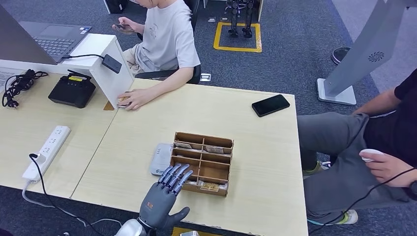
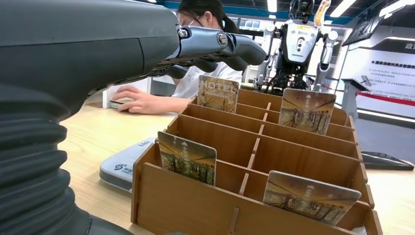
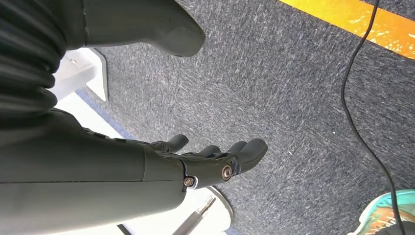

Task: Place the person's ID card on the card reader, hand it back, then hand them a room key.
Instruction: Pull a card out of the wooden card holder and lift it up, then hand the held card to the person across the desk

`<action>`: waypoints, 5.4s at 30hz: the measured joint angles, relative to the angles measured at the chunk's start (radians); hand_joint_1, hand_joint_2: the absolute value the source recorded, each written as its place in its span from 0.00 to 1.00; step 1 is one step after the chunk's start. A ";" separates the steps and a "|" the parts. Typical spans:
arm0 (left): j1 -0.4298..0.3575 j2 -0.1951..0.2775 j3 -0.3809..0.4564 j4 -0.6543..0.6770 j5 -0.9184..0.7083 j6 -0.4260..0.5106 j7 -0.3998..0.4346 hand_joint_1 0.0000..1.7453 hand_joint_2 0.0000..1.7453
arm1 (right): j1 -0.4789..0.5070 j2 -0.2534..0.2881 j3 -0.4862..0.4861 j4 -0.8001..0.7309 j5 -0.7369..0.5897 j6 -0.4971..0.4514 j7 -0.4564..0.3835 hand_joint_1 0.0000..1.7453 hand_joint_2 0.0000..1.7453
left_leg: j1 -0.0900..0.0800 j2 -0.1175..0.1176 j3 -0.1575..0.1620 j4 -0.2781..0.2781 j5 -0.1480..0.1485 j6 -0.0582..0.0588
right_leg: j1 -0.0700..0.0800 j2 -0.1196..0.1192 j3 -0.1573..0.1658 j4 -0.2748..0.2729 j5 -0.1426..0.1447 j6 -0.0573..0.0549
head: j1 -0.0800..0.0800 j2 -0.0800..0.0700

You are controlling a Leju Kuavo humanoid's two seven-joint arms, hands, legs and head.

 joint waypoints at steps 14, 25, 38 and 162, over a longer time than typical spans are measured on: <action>-0.023 -0.010 0.053 0.080 -0.217 -0.001 0.076 0.00 1.00 | -0.001 0.000 -0.006 0.003 0.021 -0.001 -0.011 0.00 1.00 | 0.000 0.000 0.000 0.000 0.000 0.000 | 0.000 0.000 0.000 0.000 0.000 0.000 | 0.000 0.000; -0.034 -0.011 0.058 0.089 -0.231 -0.013 0.082 0.00 1.00 | -0.002 0.000 -0.006 0.006 0.026 -0.003 -0.011 0.00 1.00 | 0.000 0.000 0.000 0.000 0.000 0.000 | 0.000 0.000 0.000 0.000 0.000 0.000 | 0.000 0.000; -0.034 -0.020 0.070 0.094 -0.160 -0.053 0.055 0.00 1.00 | -0.001 0.000 -0.017 0.009 0.031 -0.005 -0.014 0.00 1.00 | 0.000 0.000 0.000 0.000 0.000 0.000 | 0.000 0.000 0.000 0.000 0.000 0.000 | 0.000 0.000; -0.404 0.222 0.392 -0.224 0.202 -0.123 -0.104 0.83 1.00 | -0.019 0.000 -0.046 0.044 0.067 -0.005 -0.058 0.00 1.00 | 0.002 -0.001 -0.001 0.000 0.005 -0.003 | 0.002 -0.001 -0.001 0.001 0.004 -0.003 | 0.000 0.000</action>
